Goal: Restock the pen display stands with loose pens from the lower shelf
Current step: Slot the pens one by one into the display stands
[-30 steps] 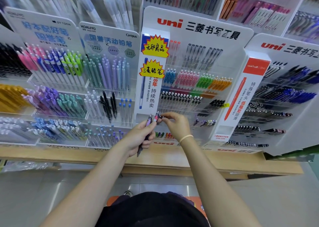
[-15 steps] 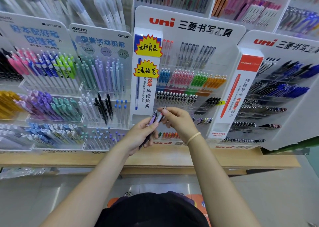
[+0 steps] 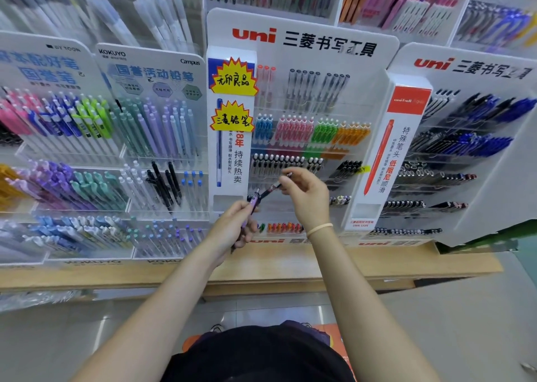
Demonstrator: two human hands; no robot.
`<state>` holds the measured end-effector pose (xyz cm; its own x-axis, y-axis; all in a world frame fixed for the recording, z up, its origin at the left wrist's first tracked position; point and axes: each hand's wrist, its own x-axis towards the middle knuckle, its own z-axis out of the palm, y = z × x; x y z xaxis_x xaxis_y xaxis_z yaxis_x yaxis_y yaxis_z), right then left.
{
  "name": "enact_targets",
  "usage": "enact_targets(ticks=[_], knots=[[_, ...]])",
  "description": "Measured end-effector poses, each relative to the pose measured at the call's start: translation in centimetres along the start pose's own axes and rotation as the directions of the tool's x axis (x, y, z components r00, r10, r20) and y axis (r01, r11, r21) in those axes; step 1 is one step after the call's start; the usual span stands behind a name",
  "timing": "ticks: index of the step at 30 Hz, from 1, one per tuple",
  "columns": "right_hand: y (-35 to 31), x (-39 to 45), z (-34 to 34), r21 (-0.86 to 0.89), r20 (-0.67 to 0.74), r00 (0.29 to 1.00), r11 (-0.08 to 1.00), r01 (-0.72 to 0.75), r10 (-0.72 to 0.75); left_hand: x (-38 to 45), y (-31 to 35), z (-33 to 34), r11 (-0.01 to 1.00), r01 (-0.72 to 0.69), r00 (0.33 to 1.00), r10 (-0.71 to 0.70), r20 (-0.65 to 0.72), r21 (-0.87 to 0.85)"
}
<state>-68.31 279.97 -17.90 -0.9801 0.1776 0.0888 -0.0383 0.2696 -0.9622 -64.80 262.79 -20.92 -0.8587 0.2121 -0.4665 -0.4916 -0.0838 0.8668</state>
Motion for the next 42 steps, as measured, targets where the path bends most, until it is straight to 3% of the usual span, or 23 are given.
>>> enact_targets(ticks=[5,17,26,34,37,39,42], knots=[[1.7,-0.4,0.7,-0.227,0.138,0.990,0.973,0.027,0.005,-0.2,-0.6,-0.4,0.999,-0.033,0.998,0.033,-0.045,-0.001],[1.2,0.1,1.2,-0.403,0.228,0.965,0.890,0.215,-0.130,-0.1,-1.0,-0.9,0.999,-0.052,0.994,0.050,-0.097,-0.017],[2.4,0.3,2.0,-0.521,0.299,0.953,0.846,0.112,0.058,-0.4,-1.0,-1.6,0.996,-0.054,0.994,0.048,-0.097,-0.063],[2.2,0.2,2.0,-0.560,0.306,0.950,0.818,0.131,0.057,-0.5,-1.1,-1.5,0.990,-0.030,0.998,0.023,-0.054,-0.136],[1.0,0.0,1.3,-0.493,0.250,0.968,0.863,0.112,0.017,-0.7,-0.6,-1.2,0.990,-0.036,0.999,0.031,-0.036,-0.136],[-0.2,-0.4,0.7,-0.343,0.197,0.980,0.938,0.044,0.026,-0.7,-0.1,-1.0,0.996,-0.042,0.999,0.040,-0.025,-0.079],[-1.3,-0.7,-0.1,-0.111,0.239,0.963,0.989,-0.098,0.122,-0.6,0.4,-0.2,0.999,-0.048,0.998,0.047,0.039,0.026]])
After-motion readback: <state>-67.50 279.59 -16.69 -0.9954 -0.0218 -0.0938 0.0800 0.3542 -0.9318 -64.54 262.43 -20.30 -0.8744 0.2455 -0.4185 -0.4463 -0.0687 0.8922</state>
